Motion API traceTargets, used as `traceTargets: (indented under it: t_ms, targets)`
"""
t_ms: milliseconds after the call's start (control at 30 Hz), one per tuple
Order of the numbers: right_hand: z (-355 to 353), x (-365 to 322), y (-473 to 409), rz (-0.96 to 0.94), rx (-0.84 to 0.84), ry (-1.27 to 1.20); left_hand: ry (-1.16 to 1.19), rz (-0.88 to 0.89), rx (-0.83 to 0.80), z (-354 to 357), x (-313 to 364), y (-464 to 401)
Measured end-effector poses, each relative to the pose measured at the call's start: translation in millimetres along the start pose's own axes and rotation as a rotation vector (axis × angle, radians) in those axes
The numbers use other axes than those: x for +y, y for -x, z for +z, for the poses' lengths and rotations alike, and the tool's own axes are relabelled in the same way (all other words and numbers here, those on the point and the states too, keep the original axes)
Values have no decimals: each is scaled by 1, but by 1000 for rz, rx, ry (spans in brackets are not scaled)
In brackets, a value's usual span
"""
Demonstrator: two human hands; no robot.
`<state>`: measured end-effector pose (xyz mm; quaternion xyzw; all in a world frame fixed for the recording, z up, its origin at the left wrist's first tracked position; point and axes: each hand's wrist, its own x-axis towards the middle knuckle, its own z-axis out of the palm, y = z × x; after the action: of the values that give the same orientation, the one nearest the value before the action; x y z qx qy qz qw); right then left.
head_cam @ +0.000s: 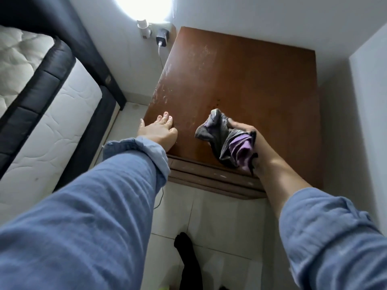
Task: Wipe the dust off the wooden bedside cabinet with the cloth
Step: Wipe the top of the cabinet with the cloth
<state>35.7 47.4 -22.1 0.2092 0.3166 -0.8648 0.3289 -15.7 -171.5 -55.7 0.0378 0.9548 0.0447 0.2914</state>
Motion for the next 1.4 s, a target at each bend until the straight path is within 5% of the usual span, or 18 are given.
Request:
traceTargets:
  t_ms: [67, 300, 467, 600, 733, 867, 967, 1167, 1400]
  targets:
    - [-5, -1, -3, 2, -151, -136, -24, 6, -34, -1, 0, 1]
    - [-3, -27, -29, -143, -62, -298, -96, 14, 154, -57, 13, -24]
    - [24, -96, -78, -320, 74, 120, -28, 100, 126, -74, 21, -75]
    - [32, -156, -137, -538, 339, 405, -55, 62, 96, -89, 21, -110]
    - [18, -205, -205, -754, 658, 1054, -64, 27, 56, -78, 16, -123]
    - [-1, -224, -269, -524, 724, 1684, -39, 38, 123, -69, 16, -122]
    - [7, -224, -300, -503, 702, 1917, -16, 39, 161, -67, 13, -127]
    - [14, -226, -306, -638, 609, 1802, -14, 48, 168, -62, 12, -130]
    - [23, -142, -243, -603, 325, 1745, -4, 23, 134, -69, 14, -129]
